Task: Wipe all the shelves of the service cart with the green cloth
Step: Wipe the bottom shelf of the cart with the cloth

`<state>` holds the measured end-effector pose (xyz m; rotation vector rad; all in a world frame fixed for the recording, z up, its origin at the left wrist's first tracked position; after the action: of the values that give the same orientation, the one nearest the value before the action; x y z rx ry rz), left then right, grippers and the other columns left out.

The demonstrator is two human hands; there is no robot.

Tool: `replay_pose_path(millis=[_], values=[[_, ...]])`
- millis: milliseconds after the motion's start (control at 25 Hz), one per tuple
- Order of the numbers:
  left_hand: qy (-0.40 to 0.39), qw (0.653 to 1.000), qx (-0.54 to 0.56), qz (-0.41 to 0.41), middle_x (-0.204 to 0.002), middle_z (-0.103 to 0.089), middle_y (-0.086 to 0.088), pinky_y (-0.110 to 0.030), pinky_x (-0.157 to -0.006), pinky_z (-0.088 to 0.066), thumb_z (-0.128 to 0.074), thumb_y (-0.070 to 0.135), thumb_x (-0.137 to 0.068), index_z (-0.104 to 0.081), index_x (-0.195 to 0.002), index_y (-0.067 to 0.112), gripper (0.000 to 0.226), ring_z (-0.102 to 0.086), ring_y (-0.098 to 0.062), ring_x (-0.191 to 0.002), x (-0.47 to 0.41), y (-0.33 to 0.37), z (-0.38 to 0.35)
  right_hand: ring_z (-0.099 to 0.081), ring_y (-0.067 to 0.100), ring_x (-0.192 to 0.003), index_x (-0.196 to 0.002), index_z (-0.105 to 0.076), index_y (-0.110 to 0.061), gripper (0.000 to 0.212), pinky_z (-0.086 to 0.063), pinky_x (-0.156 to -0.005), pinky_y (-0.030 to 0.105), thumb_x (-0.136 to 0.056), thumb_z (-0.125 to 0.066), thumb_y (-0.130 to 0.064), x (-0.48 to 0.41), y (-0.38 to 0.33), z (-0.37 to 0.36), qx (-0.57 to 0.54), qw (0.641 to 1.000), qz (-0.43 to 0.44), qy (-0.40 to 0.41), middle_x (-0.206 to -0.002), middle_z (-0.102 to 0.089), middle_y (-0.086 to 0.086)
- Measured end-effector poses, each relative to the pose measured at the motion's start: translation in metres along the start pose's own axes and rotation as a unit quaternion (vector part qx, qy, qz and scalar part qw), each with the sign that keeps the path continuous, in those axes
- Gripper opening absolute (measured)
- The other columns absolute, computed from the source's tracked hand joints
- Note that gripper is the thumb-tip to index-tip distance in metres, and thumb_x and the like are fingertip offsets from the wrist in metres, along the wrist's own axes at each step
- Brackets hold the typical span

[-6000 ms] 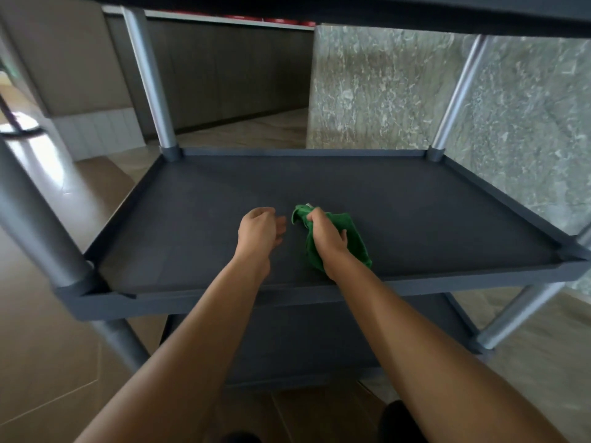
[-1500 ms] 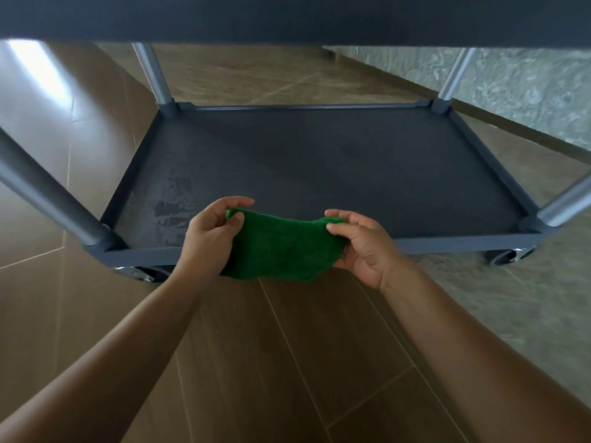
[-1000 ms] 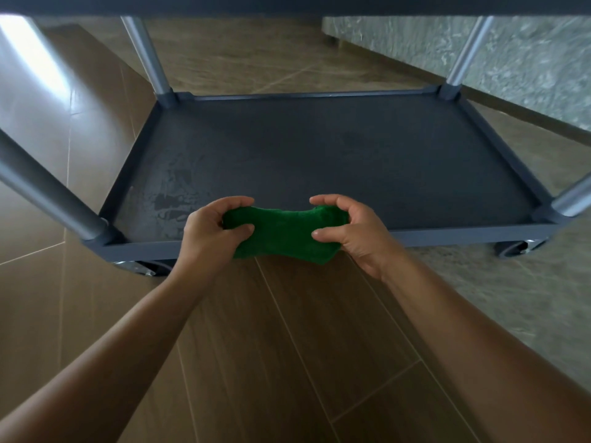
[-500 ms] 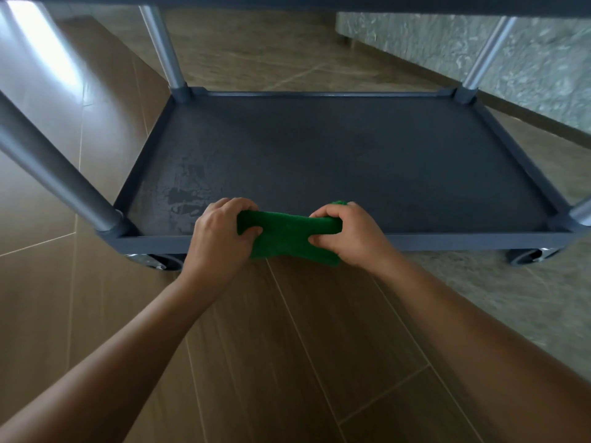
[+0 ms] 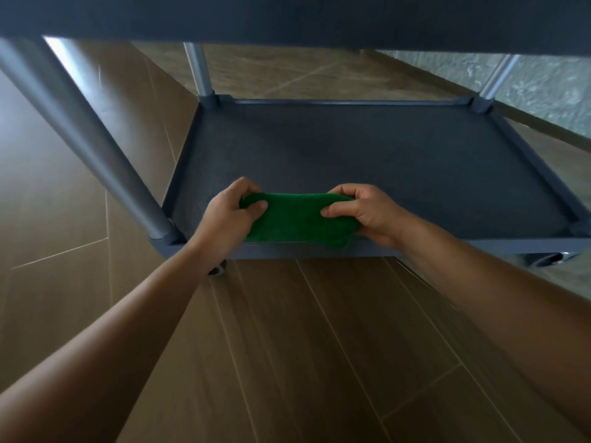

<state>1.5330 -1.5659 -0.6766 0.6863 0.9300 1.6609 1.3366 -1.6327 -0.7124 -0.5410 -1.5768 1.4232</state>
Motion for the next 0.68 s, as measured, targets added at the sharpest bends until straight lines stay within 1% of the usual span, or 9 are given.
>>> replay_pose_path(millis=[120,200,280,440,560,640,680], values=[[0.030,0.999,0.026,0.022,-0.079,-0.051,0.007,-0.024,-0.055,-0.037,-0.055,0.014,-0.094,-0.051,-0.091,0.020,0.008,-0.047,-0.008,-0.069,-0.004,-0.007,0.011,-0.069,0.015,-0.078,-0.088,-0.065,-0.012,0.008,-0.055,-0.063,0.029,-0.083,-0.067,-0.006,-0.006,-0.009,-0.005,0.006,1.000,-0.003,-0.017,-0.083,-0.070,0.003],[0.042,0.996,0.066,0.040,-0.082,-0.051,0.006,-0.026,-0.055,-0.039,-0.054,0.014,-0.095,-0.050,-0.094,0.020,0.007,-0.048,-0.011,-0.069,-0.011,-0.017,0.011,-0.070,0.015,-0.076,-0.085,-0.063,-0.013,0.008,-0.056,-0.062,0.029,-0.084,-0.067,-0.006,-0.015,-0.007,-0.004,-0.012,1.000,-0.005,-0.007,-0.080,-0.070,0.002],[0.050,0.994,0.077,0.062,-0.084,-0.051,0.006,-0.027,-0.054,-0.041,-0.053,0.016,-0.096,-0.050,-0.098,0.021,0.006,-0.050,-0.012,-0.070,-0.022,-0.030,0.007,-0.069,0.016,-0.075,-0.085,-0.060,-0.013,0.011,-0.056,-0.060,0.031,-0.083,-0.068,-0.006,-0.031,0.000,-0.003,-0.026,1.000,-0.011,0.014,-0.082,-0.069,0.004],[0.088,0.991,0.020,0.097,-0.086,-0.049,0.009,-0.026,-0.055,-0.039,-0.054,0.018,-0.095,-0.054,-0.106,0.017,0.011,-0.049,-0.010,-0.073,-0.046,-0.060,0.007,-0.069,0.019,-0.078,-0.089,-0.059,-0.012,0.015,-0.058,-0.061,0.035,-0.082,-0.070,-0.005,-0.069,0.020,-0.009,-0.027,0.999,-0.033,0.023,-0.090,-0.066,0.008],[0.096,0.988,-0.046,0.116,-0.095,-0.050,0.002,-0.025,-0.056,-0.036,-0.055,0.020,-0.094,-0.055,-0.111,0.016,0.017,-0.047,-0.014,-0.078,-0.061,-0.080,0.009,-0.068,0.019,-0.080,-0.088,-0.058,-0.011,0.016,-0.058,-0.059,0.034,-0.081,-0.072,-0.006,-0.091,0.032,-0.015,0.004,0.999,-0.045,0.030,-0.094,-0.066,0.011],[0.101,0.983,-0.063,0.138,-0.103,-0.050,-0.003,-0.028,-0.065,-0.039,-0.057,0.021,-0.094,-0.055,-0.114,0.014,0.022,-0.048,-0.019,-0.086,-0.067,-0.093,0.011,-0.067,0.021,-0.081,-0.088,-0.057,-0.010,0.017,-0.058,-0.056,0.035,-0.081,-0.072,-0.009,-0.101,0.038,-0.020,0.046,0.997,-0.046,0.038,-0.097,-0.065,0.013],[0.097,0.981,-0.072,0.150,-0.105,-0.050,-0.004,-0.030,-0.070,-0.041,-0.058,0.021,-0.093,-0.055,-0.117,0.013,0.025,-0.048,-0.020,-0.090,-0.069,-0.100,0.010,-0.067,0.021,-0.082,-0.088,-0.056,-0.011,0.018,-0.059,-0.055,0.035,-0.082,-0.073,-0.011,-0.105,0.038,-0.022,0.094,0.994,-0.038,0.042,-0.096,-0.064,0.012]])
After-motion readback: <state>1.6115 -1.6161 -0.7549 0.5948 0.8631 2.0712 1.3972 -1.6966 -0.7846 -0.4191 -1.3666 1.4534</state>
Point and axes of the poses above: each hand's wrist, its own x-axis away from the middle knuckle, its own z-axis out of the back of the hand, y = z × x, the point moved 10 cm from there along -x, towards the middle knuckle
